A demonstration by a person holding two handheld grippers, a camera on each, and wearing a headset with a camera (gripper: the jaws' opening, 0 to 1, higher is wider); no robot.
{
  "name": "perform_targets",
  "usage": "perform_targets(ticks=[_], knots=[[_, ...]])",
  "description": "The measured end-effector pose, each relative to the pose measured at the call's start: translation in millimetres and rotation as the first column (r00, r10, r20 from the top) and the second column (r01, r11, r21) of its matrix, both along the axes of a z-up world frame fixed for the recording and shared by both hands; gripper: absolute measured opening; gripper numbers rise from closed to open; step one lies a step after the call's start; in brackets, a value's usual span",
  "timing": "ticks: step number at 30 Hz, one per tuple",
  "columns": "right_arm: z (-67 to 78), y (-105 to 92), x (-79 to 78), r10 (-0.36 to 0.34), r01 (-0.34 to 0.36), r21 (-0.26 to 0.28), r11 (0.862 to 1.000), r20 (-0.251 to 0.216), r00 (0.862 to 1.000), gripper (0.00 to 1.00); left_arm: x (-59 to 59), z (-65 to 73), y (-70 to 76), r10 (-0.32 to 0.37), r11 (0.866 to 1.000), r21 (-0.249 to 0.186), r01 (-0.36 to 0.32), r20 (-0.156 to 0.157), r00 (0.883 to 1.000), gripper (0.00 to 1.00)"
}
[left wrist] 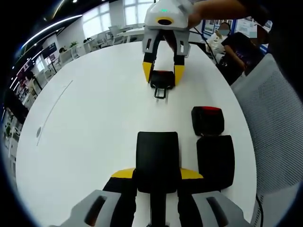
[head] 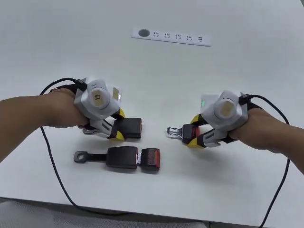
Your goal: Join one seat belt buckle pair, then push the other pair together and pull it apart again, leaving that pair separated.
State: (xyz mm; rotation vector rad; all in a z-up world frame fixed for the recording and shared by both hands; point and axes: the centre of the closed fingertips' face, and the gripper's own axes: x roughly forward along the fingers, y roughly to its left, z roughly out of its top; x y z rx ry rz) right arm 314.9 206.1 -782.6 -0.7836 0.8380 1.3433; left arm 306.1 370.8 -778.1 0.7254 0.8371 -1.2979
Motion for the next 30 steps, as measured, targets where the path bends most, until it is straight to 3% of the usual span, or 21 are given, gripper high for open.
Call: perform_targets(ticks=[8,11,15,19,22,24,27,29,30], knots=[[-0.5,-0.5,0.4,-0.003,0.003,-0.003,1.0,-0.001,1.0,0.33,0.1,-0.7,-0.1,-0.02,1.0,0.016,0.02,0.004,1.0,0.34],[3.7,0.9,-2.7,-0.006,0.006,-0.002,1.0,-0.001,1.0,0.34,0.8,-0.5,-0.3,-0.038,0.999,0.02,0.037,0.021,0.999,0.35],[-3.5,-1.0,3.3,-0.016,0.016,0.0,1.0,0.004,1.0,0.35,5.6,-0.9,1.1,-0.031,0.999,0.034,0.03,0.034,0.999,0.4],[2.6,-0.5,2.0,-0.035,0.035,0.002,0.999,0.012,0.999,0.38,4.3,-0.5,-1.1,-0.049,0.998,0.05,0.047,0.038,0.998,0.41],[1.2,-2.2,6.1,-0.079,0.078,0.025,0.997,0.022,0.997,0.42,8.8,-1.4,5.4,-0.01,0.999,0.046,0.009,0.027,1.0,0.45],[-0.1,-5.1,6.6,-0.105,0.104,0.039,0.994,0.022,0.994,0.44,5.7,0.4,7.7,0.018,0.999,0.04,-0.019,0.024,1.0,0.47],[9.5,-1.9,5.1,-0.17,0.168,0.104,0.98,0.008,0.985,0.44,2.2,8.5,9.6,0.063,0.998,-0.001,-0.063,0.012,0.998,0.48],[14.3,-0.6,4.7,-0.229,0.231,0.162,0.959,-0.033,0.973,0.44,-0.4,17.7,14.2,0.083,0.997,-0.002,-0.083,0.027,0.996,0.49],[16.2,-1.8,4.5,-0.235,0.235,0.169,0.957,-0.024,0.972,0.45,-1.3,21.4,16.4,0.101,0.995,-0.005,-0.101,0.036,0.994,0.49]])
